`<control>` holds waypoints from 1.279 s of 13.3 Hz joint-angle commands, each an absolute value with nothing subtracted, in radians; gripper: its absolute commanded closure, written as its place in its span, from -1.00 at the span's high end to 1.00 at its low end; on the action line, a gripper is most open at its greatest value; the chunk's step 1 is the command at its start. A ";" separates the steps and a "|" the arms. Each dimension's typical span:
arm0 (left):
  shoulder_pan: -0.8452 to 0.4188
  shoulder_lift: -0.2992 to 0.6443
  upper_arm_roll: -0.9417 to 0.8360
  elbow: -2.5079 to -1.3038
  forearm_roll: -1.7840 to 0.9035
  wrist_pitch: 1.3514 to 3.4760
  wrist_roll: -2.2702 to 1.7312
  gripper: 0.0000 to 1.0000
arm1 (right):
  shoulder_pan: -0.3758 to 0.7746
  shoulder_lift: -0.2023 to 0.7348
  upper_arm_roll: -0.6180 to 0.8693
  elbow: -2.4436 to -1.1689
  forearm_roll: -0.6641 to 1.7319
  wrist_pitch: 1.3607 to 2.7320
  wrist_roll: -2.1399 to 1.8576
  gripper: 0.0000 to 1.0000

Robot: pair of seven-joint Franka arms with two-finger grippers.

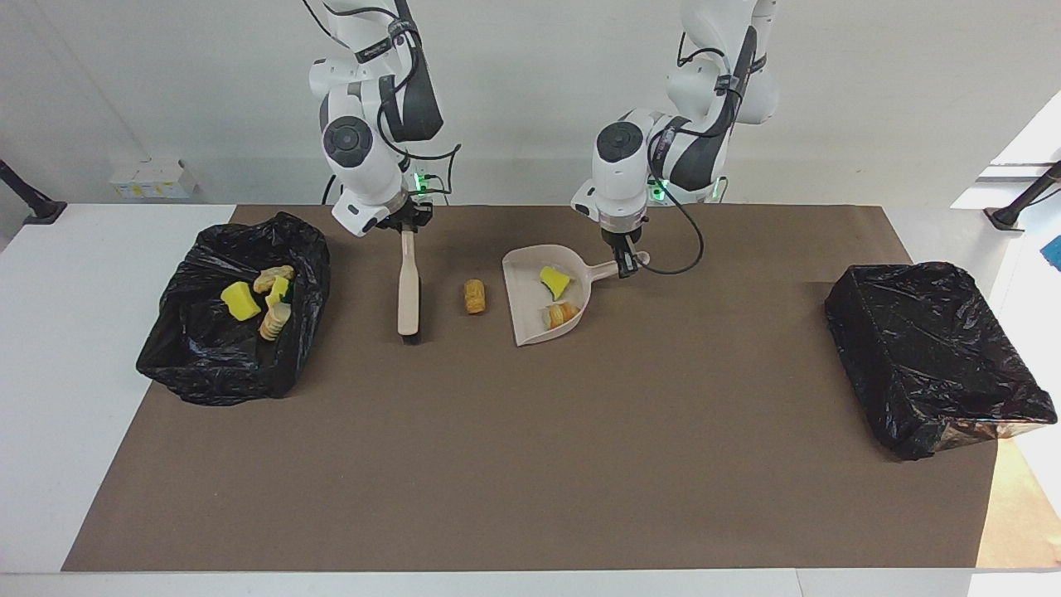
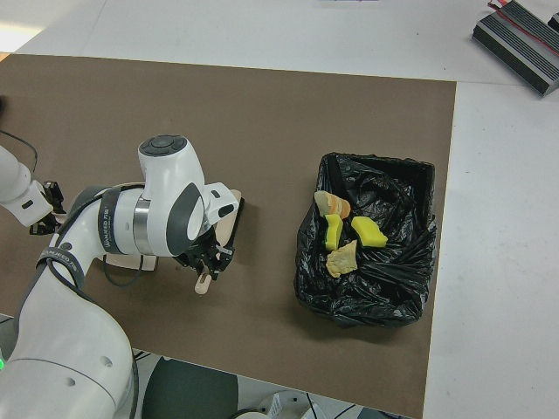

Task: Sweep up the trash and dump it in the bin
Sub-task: 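Brush the sponge pieces into the dustpan held by the left gripper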

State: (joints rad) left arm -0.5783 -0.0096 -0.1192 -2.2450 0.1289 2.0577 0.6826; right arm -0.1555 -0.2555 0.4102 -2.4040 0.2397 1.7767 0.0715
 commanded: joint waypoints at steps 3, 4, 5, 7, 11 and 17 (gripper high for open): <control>-0.601 -0.021 -0.112 -2.249 0.160 2.037 0.624 -1.00 | 0.038 -0.195 0.417 -2.436 0.423 1.936 0.118 -1.00; -0.600 -0.021 -0.112 -2.250 0.158 2.049 0.626 -1.00 | 0.087 -0.190 0.417 -2.428 0.475 1.972 0.142 -1.00; -0.597 -0.021 -0.112 -2.259 0.158 2.062 0.629 -1.00 | 0.124 -0.172 0.417 -2.395 0.491 1.985 0.147 -1.00; -0.588 -0.021 -0.110 -2.267 0.158 2.097 0.662 -1.00 | 0.130 -0.135 0.419 -2.344 0.511 1.982 0.153 -1.00; -0.479 0.011 -0.110 -2.270 0.155 2.230 0.802 -1.00 | 0.127 -0.140 0.414 -2.287 0.523 1.938 0.155 -1.00; -0.327 0.028 -0.109 -2.237 0.025 2.294 1.047 -1.00 | 0.035 -0.238 0.400 -2.197 0.392 1.790 0.173 -1.00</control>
State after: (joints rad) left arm -0.3783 0.0410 -0.1032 -2.2539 0.0560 2.3092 0.9642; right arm 0.0545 -0.1800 0.3916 -2.1941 0.4517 1.8192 0.1612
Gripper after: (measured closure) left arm 0.683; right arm 0.736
